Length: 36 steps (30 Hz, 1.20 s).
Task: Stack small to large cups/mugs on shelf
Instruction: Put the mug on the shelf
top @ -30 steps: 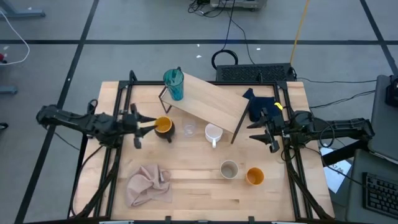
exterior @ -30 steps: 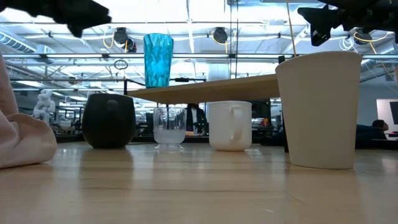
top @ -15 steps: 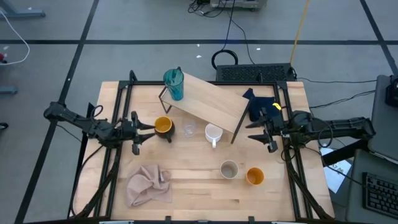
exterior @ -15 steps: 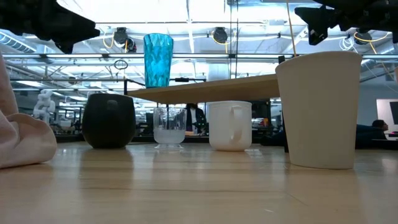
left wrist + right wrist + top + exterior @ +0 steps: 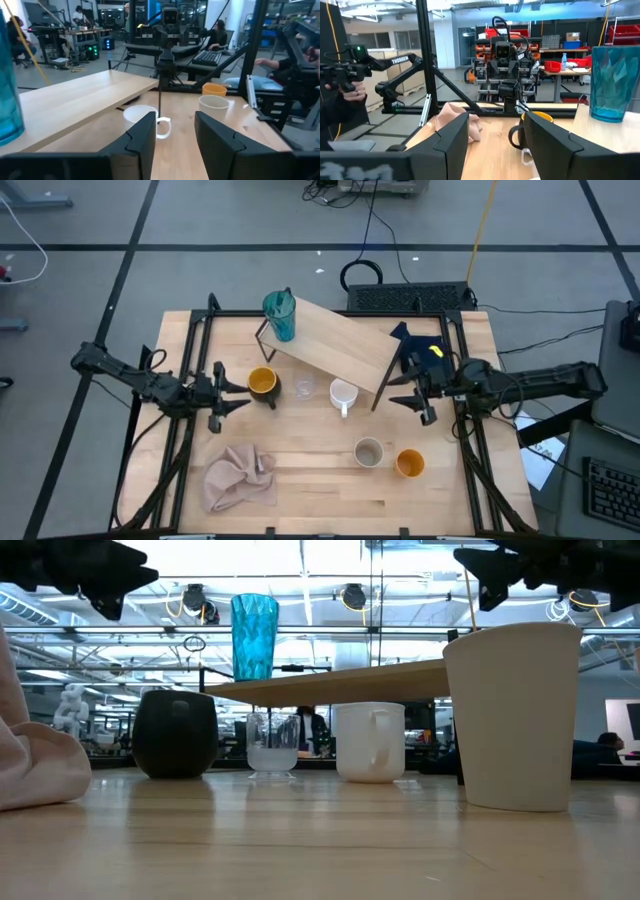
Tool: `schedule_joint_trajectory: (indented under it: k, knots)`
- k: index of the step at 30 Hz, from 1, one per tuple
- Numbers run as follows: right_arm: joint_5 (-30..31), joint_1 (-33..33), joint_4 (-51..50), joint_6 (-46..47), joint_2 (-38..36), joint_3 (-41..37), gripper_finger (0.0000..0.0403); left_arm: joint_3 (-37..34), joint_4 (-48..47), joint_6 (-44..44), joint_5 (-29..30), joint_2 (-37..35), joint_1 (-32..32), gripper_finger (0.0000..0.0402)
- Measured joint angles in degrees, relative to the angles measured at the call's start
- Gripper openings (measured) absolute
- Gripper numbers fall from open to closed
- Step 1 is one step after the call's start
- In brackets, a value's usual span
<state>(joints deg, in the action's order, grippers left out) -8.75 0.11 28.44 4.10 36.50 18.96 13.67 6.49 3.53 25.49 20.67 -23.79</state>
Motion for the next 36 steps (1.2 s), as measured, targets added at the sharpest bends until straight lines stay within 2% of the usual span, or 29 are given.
schedule_joint_trajectory:
  k: [7,13,21,23,29,36]
  knots:
    - [0.0,0.0,11.8,-1.0,3.9,0.0,0.0183,0.0,1.1,-0.2,-0.3,0.0,0.0,0.0136]
    - [-0.1,0.0,15.5,-3.3,4.5,0.0,0.0183,0.0,1.1,-0.2,-0.1,0.0,0.0,0.0136]
    - [-1.6,2.3,23.8,0.8,4.5,0.0,0.0183,0.0,1.1,-0.2,0.0,0.0,0.0,0.0136]
    - [-3.4,3.8,24.1,-1.0,4.5,0.0,0.0183,0.0,1.1,-0.2,0.0,0.0,0.0,0.0136]
    - [-3.6,6.8,24.0,-5.6,4.1,0.0,0.0183,0.0,1.1,-0.2,0.1,0.0,0.0,0.0136]
    - [-3.6,6.8,22.5,-4.4,4.0,0.0,0.0183,0.0,1.2,0.2,0.5,0.0,0.0,0.0136]
